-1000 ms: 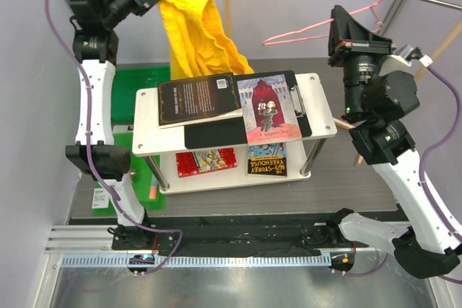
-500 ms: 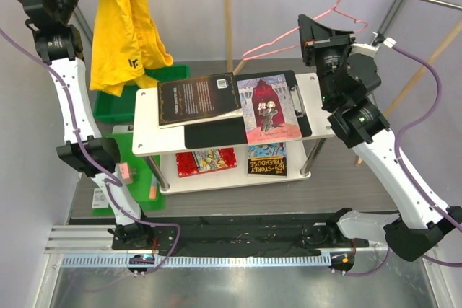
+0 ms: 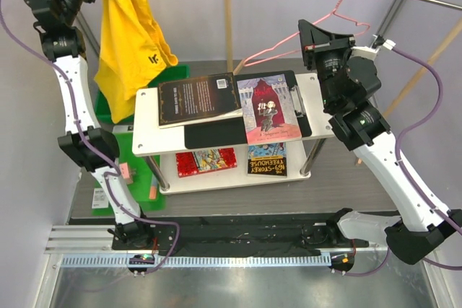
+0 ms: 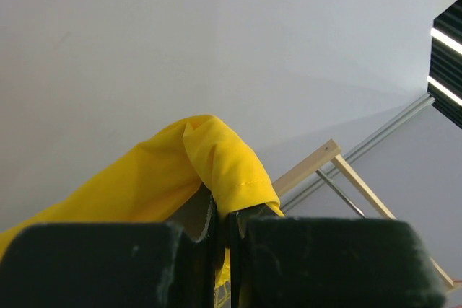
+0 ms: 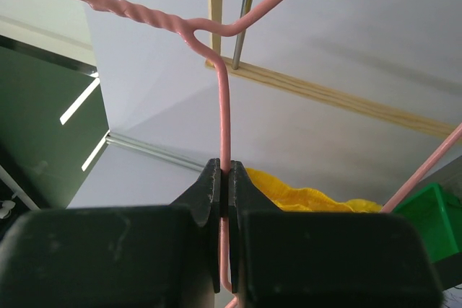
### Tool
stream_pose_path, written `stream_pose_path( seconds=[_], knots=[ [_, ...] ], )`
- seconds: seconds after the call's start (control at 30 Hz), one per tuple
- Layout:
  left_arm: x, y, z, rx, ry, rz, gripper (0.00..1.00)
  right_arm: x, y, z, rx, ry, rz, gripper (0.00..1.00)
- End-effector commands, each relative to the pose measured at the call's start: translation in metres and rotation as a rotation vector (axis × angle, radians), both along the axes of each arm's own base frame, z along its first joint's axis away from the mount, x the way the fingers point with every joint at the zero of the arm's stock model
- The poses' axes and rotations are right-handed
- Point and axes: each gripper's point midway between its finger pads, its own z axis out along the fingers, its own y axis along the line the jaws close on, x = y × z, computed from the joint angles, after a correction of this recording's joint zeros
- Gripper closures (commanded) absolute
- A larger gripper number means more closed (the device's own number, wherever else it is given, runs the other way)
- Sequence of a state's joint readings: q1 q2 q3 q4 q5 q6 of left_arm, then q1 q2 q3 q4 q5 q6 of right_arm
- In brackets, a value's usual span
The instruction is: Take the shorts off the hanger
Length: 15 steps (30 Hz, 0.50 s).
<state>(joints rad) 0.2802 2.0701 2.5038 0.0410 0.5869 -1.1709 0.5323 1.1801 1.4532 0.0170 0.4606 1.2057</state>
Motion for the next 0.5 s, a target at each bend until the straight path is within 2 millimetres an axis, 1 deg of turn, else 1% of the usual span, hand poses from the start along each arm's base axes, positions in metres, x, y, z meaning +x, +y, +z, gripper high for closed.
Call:
stream_pose_path(
  seconds=[0.0, 0.07, 0.1, 0.17, 0.2, 0.23, 0.27, 0.3, 0.33, 0.4, 0.43, 0.47],
  knots=[
    [0.006, -0.016, -0.011, 0.006, 0.005, -0.086, 1.00, -0.013, -0.013, 0.020, 0.043, -0.073, -0.022, 0.99],
    [0.014, -0.022, -0.026, 0.015, 0.041, -0.100, 1.00, -0.013, -0.012, 0.021, 0.041, -0.075, -0.014, 0.99],
    [0.017, -0.023, -0.032, 0.039, 0.047, -0.091, 1.00, -0.014, -0.011, 0.021, 0.044, -0.076, -0.009, 0.99],
    [0.021, -0.024, -0.049, 0.063, 0.114, -0.073, 1.00, -0.015, -0.011, 0.022, 0.042, -0.079, -0.005, 0.99],
    [0.018, -0.021, -0.050, 0.123, 0.107, -0.036, 1.00, -0.015, -0.011, 0.022, 0.041, -0.079, -0.002, 0.99],
    [0.023, -0.016, -0.066, 0.128, 0.179, 0.011, 1.00, -0.016, -0.011, 0.021, 0.038, -0.079, -0.003, 0.99],
    [0.023, -0.015, -0.072, 0.153, 0.202, 0.042, 1.00, -0.015, -0.011, 0.020, 0.035, -0.077, -0.004, 0.99],
    [0.017, -0.014, -0.070, 0.226, 0.191, 0.086, 1.00, -0.015, -0.011, 0.020, 0.034, -0.077, -0.004, 0.99],
    [0.022, -0.012, -0.087, 0.231, 0.251, 0.123, 1.00, -0.015, -0.010, 0.018, 0.033, -0.072, 0.001, 0.99],
    [0.023, -0.013, -0.098, 0.256, 0.278, 0.138, 1.00, -0.013, -0.007, 0.015, 0.033, -0.067, 0.012, 0.99],
    [0.029, -0.012, -0.114, 0.260, 0.316, 0.132, 0.99, -0.012, -0.006, 0.014, 0.039, -0.062, 0.015, 0.99],
    [0.031, -0.012, -0.122, 0.264, 0.333, 0.122, 1.00, -0.012, -0.005, 0.013, 0.039, -0.062, 0.023, 0.99]
  ],
)
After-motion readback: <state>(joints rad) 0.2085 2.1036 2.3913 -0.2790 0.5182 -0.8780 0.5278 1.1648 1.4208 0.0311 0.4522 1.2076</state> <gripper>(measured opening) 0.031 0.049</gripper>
